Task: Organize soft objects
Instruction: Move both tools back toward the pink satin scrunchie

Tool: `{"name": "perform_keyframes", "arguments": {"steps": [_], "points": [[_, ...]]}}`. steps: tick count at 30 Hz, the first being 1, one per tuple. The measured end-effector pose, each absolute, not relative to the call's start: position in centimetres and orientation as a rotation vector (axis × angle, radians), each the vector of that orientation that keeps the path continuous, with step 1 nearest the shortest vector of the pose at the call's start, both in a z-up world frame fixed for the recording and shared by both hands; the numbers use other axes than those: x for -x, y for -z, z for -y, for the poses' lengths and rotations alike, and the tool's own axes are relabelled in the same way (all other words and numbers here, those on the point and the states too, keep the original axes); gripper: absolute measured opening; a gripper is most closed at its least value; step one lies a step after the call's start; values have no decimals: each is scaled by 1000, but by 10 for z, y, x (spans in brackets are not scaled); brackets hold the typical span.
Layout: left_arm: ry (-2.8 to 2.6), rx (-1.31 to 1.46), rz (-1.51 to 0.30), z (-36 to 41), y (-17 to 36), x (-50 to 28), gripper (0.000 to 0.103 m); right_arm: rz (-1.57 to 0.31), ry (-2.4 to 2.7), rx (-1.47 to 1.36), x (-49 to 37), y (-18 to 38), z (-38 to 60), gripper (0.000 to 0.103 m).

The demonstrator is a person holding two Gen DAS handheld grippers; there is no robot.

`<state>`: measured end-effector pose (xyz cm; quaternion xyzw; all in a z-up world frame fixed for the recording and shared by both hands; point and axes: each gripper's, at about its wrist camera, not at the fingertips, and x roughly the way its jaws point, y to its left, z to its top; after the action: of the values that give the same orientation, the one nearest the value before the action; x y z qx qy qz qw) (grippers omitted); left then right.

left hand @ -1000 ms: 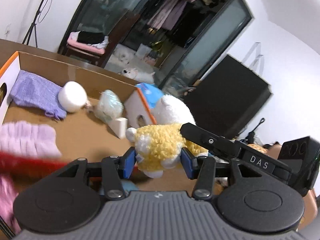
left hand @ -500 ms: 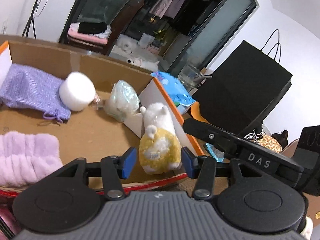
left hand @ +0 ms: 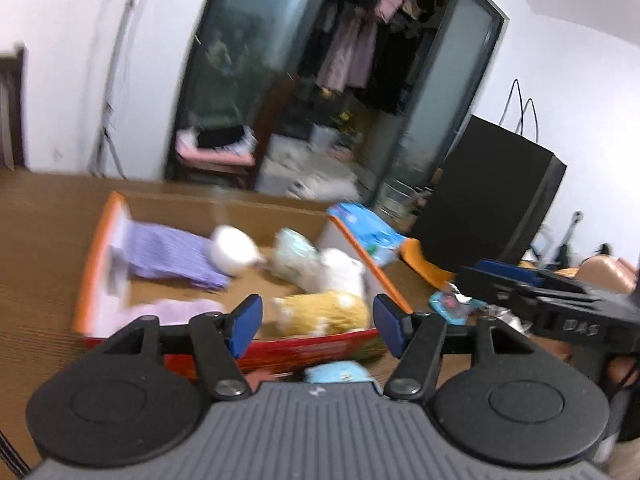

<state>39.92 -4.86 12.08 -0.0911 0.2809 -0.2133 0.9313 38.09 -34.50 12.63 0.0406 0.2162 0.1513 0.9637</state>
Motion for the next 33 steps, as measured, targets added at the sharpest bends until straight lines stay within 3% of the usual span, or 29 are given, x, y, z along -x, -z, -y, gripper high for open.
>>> {"name": "perform_keyframes", "arguments": {"steps": [8,14,20,23,29,33], "points": [[237,21,-366,22,-126,-285,84,-350,-302,3,-287,-125,338,77],[208,68,-302,16,-94,-195,91,-281,-323,60,-210,-87,324,82],[214,109,-357,11,-62,-141,93,-325,-360,-32,-149,-56,313,82],[197,107,-370,6,-52,-127,93,-343,-381,-21,-132,-48,305,78],[196,123,-390,3,-45,-127,93,-350,-429,-4,-118,-42,286,56],[189,129,-416,2,-36,-135,93,-401,-451,9,-130,-31,272,51]]}}
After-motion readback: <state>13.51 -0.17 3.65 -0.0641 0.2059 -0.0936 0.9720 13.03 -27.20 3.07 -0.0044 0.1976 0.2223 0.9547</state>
